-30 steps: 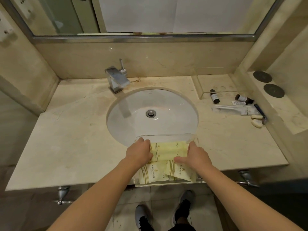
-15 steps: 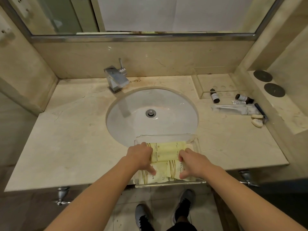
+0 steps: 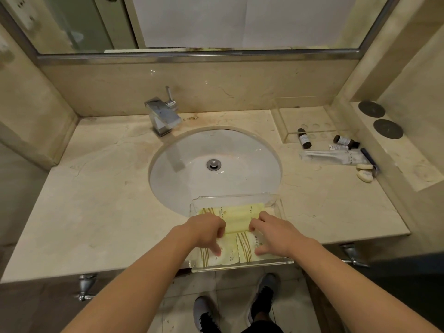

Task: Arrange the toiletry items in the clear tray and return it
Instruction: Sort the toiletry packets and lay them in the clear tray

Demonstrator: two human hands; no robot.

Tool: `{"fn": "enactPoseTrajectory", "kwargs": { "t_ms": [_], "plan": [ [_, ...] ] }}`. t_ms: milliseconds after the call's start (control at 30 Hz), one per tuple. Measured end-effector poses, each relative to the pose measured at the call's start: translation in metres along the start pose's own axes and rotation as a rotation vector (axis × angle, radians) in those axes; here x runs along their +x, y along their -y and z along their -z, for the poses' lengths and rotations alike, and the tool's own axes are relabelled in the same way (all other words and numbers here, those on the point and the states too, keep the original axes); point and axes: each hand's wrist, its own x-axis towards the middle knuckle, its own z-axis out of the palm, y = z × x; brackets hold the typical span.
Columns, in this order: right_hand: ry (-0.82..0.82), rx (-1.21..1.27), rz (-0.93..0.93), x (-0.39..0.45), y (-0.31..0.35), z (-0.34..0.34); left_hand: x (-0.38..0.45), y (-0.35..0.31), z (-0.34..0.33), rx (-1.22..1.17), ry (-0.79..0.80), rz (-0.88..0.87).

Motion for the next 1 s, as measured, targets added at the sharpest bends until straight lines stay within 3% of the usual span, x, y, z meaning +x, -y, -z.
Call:
{"fn": "enactPoseTrajectory", "kwargs": {
  "t_ms": [367,533,667,833,1000],
  "plan": [
    [-0.025,0.112,-0.032,0.003,-0.005,0.0,0.019,-0.011,0.006,-0.138,-0.228,0.008],
    [-0.249,0.316,-0.112,-0.001,-0.022,0.008,0.041,-0.033,0.021,-0.154,-0.285,-0.009],
    [-0.435,0.636,-0.297,-0.003,-0.058,0.022,0.07,-0.06,0.036,-0.201,-0.298,-0.026],
    [-0.523,1.047,-0.535,-0.004,-0.116,0.035,0.117,-0.106,0.058,-0.28,-0.312,-0.046],
    [-0.547,1.144,-0.738,-0.001,-0.181,0.04,0.174,-0.149,0.078,-0.285,-0.316,-0.056]
  ]
}}
